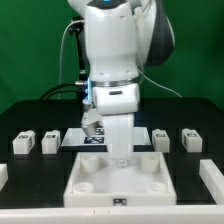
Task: Assemble one leg
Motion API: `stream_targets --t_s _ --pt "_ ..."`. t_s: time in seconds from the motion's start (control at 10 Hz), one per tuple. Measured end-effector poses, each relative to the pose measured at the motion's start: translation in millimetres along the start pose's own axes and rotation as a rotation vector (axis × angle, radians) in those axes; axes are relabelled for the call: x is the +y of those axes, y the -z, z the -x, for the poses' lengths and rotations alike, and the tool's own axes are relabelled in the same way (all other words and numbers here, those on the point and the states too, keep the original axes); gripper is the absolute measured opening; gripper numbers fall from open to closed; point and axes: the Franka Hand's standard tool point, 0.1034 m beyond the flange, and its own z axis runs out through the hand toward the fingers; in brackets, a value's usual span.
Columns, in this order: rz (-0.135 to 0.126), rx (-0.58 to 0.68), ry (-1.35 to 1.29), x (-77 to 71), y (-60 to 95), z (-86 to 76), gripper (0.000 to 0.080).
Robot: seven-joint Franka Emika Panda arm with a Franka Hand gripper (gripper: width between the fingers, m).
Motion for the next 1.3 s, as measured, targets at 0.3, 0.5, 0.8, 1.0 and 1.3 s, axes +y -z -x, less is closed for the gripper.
stream_targets --t_s 0.3,0.5,0.8,1.0,1.3 --pt "-0.054 0.009 -0.016 8.1 -4.0 -30.8 0.0060" --pt "-0.057 0.008 -0.005 7.8 -4.8 -40.2 0.0060" --pt "-0.050 0.009 0.000 8.0 -4.9 -39.2 0.0060" --pt "-0.052 0.009 -0.001 7.6 -5.5 -38.6 0.0240" --pt "-0.053 0.009 -0.002 7.3 -5.9 -38.2 0.0556"
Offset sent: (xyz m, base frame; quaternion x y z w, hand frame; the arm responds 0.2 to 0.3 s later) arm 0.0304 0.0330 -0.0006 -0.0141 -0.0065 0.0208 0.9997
